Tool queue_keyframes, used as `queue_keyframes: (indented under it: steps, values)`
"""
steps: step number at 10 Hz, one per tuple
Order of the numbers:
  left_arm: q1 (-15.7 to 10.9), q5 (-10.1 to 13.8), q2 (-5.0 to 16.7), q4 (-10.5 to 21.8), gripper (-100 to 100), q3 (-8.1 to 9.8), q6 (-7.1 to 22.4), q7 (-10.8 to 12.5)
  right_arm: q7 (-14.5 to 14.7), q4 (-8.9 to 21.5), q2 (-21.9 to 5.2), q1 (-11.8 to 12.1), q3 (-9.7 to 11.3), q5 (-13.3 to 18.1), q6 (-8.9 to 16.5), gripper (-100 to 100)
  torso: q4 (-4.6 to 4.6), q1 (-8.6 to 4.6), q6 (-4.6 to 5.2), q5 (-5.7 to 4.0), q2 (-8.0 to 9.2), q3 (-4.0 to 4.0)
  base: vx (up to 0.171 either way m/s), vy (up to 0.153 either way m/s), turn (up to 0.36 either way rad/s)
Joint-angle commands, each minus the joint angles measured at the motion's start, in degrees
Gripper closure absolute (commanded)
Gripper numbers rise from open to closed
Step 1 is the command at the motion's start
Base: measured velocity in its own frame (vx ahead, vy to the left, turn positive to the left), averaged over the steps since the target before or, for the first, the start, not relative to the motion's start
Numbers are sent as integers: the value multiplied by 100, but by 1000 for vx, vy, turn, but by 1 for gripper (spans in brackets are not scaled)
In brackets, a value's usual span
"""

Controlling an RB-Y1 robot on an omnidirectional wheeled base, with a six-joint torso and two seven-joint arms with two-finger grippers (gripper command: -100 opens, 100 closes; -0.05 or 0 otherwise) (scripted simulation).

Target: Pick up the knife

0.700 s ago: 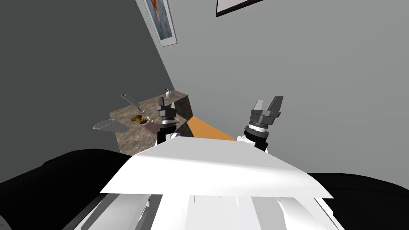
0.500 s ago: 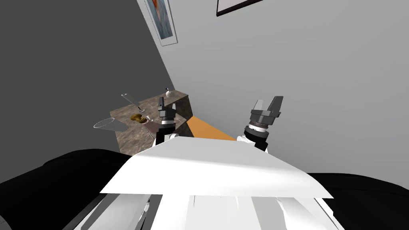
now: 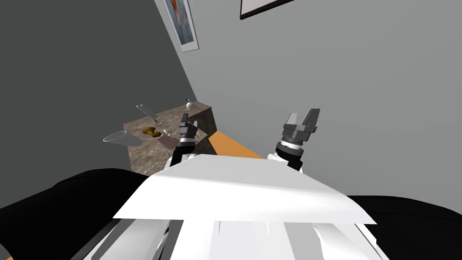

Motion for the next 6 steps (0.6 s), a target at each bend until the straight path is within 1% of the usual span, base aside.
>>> queue_keyframes:
  steps: [1, 2, 3, 4, 5, 6]
  values:
    - [136, -103, 77, 2, -100, 133, 283, -96, 0, 0, 0, 0, 0, 0, 0, 0, 0, 0, 0, 0, 0, 0, 16, -139, 27]
    - [246, -168, 111, -21, -100, 215, 437, -161, 0, 0, 0, 0, 0, 0, 0, 0, -1, -2, 0, -1, -2, -1, 5, -138, 21]
    - [246, -168, 111, -21, -100, 215, 483, -161, 0, 0, 0, 0, 0, 0, 0, 0, 0, -2, 0, -1, 1, 0, -8, -92, 12]
    - [363, -232, 144, -44, -100, 299, 703, -231, 0, 0, 0, 0, 0, 0, 0, 0, 1, 12, 1, 2, 5, 2, 9, -76, 1]
    - [487, -293, 177, -68, -100, 385, 860, -306, 0, 0, -1, 0, 0, 0, 0, 0, 0, 19, 1, 4, 1, 0, 32, -103, 1]
    - [487, -293, 177, -68, -100, 385, 939, -306, 0, 0, 0, 0, 0, 0, 0, 0, -1, 14, 0, 3, -5, -3, 18, -78, 10]
